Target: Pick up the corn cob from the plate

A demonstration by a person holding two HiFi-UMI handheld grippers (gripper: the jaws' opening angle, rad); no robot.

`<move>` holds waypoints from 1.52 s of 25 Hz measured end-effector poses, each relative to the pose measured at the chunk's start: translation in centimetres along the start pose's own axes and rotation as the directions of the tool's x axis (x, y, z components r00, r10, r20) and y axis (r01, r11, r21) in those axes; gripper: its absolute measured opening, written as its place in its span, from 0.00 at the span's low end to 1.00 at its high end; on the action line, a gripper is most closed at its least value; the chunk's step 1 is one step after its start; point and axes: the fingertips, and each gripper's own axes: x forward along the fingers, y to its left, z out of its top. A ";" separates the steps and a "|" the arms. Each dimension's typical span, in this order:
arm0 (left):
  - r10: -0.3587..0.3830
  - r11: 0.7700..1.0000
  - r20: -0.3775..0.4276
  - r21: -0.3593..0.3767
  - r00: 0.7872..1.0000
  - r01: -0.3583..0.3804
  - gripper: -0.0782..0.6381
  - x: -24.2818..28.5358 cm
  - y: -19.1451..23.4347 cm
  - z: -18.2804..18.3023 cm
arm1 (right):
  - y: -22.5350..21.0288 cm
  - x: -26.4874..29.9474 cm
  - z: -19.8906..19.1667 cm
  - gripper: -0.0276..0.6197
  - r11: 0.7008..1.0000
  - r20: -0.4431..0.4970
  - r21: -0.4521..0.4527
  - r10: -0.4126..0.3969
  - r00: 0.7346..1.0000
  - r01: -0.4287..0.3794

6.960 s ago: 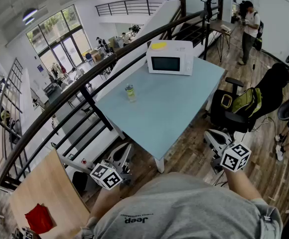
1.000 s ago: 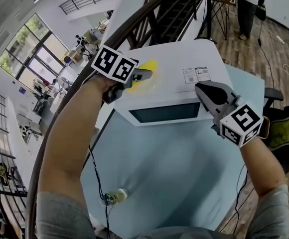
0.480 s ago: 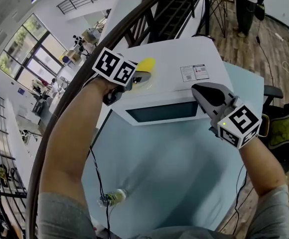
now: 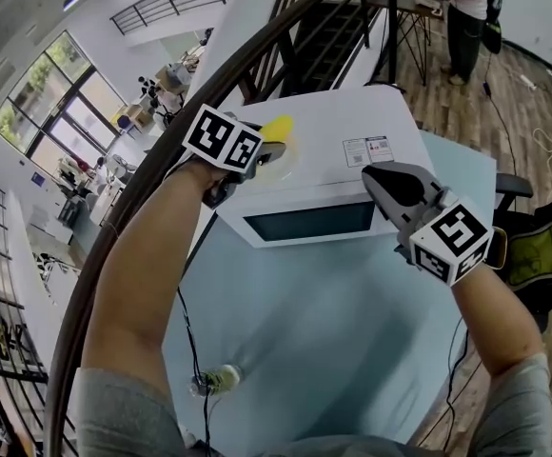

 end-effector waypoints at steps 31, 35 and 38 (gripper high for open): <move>0.057 0.998 0.394 0.011 0.918 -0.067 0.47 -27.1 -8.9 13.2 | 3.8 -9.3 23.4 0.07 0.993 0.123 0.015 -0.117 0.986 0.116; 0.061 0.998 0.458 -0.005 0.887 -0.065 0.47 -33.0 -11.5 13.1 | 5.8 -12.2 26.5 0.07 0.989 0.132 0.051 -0.144 0.981 0.138; 0.056 0.998 0.500 -0.020 0.864 -0.053 0.47 -37.7 -13.5 12.6 | 8.0 -14.1 29.3 0.07 0.987 0.140 0.047 -0.161 0.977 0.156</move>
